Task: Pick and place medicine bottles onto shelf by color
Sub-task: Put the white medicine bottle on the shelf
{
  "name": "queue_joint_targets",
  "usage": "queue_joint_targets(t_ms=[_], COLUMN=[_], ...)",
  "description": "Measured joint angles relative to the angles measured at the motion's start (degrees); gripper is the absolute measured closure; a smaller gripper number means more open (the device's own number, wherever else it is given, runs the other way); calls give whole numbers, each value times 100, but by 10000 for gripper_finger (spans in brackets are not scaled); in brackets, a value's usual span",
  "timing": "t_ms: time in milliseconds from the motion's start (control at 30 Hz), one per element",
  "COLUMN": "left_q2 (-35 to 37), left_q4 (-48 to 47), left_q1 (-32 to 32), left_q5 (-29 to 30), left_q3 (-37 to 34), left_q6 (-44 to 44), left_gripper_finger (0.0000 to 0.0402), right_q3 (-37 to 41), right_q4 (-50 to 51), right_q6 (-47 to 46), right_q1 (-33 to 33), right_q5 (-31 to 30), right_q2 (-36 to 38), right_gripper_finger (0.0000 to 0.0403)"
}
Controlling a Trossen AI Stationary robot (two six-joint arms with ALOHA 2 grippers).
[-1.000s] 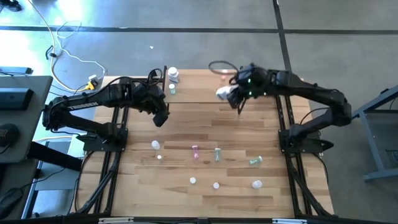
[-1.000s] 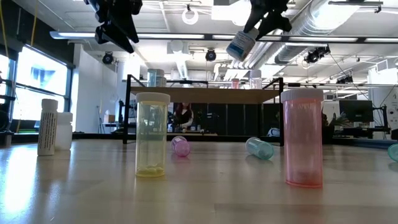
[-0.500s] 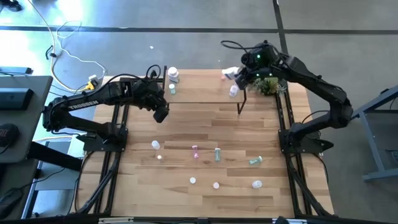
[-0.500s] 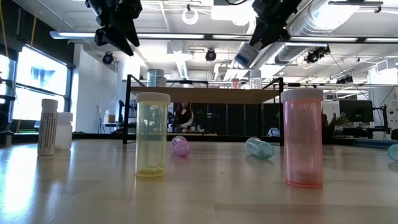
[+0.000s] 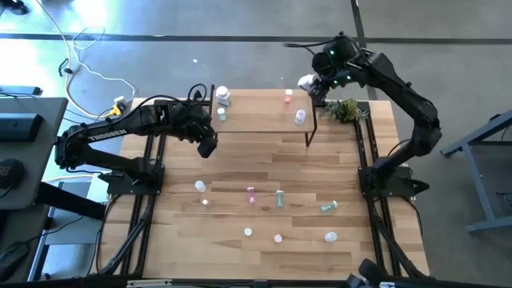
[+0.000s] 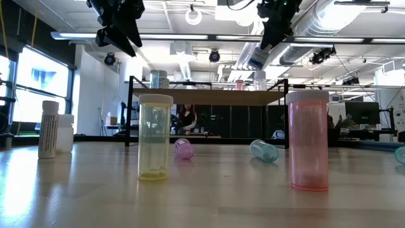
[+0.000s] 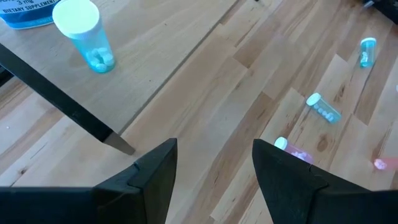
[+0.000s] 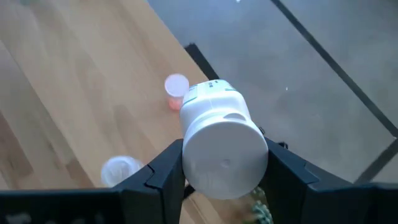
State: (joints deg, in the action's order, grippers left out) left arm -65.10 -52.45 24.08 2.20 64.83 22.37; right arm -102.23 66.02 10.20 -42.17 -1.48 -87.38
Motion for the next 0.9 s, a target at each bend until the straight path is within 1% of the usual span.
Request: queue_joint_targets(t_ms=[200,533,800,900], left_q2=[0,-2,-2,-2], left_q4=[0,-2,-2,-2], left_q1=[0,0,-2,-2], left_q5=[0,0,0,0], left_q3=[-1,-1,1,0], left_q6=[0,0,15,15], left_gripper_finger=[204,204,204,204], right_q3=[-347,-374,-374,-374], right_q4=[600,824,806,804], right_q6=[311,1014,1226,1309], right_q1=[16,70,87,87], right_q5=[-2,-3,-8,-157], right_q2=[-345,-737,-1026,-1135], right_gripper_finger=[248,248,248,245])
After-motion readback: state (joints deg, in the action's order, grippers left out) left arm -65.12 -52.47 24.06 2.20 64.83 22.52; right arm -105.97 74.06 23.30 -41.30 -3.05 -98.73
